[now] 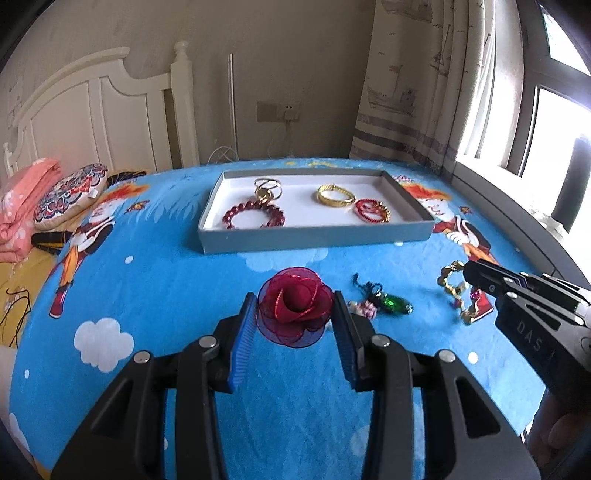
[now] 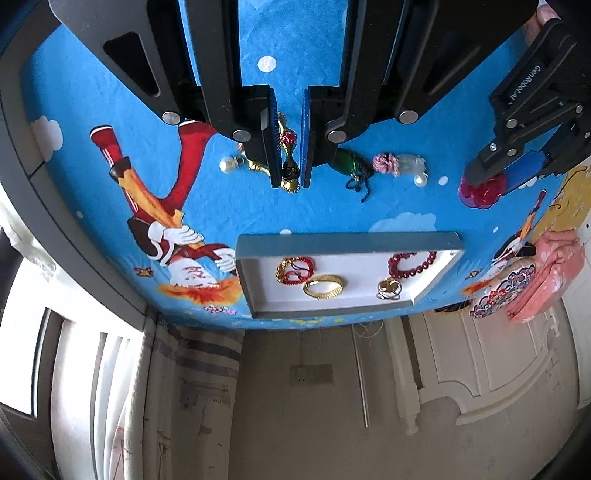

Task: Organize jewelry
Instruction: 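Grasp the red rose with the left tool while the right tool grasps the gold bamboo bracelet, then carry the rose and bamboo bracelet into the white tray and open both tools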

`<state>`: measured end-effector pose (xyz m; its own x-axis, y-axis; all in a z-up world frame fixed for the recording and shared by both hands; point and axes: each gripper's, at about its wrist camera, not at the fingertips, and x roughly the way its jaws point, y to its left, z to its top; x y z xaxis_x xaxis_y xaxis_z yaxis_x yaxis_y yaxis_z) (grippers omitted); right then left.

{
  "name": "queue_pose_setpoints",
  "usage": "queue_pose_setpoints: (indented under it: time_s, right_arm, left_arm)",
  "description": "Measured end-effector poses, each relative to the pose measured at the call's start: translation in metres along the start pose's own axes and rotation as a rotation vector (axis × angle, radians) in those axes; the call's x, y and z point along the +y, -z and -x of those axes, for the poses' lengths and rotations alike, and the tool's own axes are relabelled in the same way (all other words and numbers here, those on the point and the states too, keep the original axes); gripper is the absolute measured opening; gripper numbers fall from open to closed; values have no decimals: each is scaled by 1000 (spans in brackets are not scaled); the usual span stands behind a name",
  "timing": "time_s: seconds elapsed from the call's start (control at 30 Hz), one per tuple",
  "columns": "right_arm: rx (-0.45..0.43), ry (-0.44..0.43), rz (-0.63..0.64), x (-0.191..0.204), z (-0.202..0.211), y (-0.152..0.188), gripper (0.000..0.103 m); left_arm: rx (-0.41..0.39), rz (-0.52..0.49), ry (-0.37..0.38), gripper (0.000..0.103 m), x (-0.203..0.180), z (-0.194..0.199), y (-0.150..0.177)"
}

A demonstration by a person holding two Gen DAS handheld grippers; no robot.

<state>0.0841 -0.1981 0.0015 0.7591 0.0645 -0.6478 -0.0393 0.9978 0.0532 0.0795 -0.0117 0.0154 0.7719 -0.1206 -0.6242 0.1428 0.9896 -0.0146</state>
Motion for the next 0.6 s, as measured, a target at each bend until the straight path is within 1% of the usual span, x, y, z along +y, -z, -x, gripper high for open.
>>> queue_pose_setpoints:
  time_s: [0.33,0.6]
  right_arm:
    - [-38,19,-6,2,7,-17,12]
    - [-78,24,5,8,8,-37,12]
  left_arm:
    - [-33,3,5,39,-1,0,-17]
    - [-62,1,9,39,1,-3,-37]
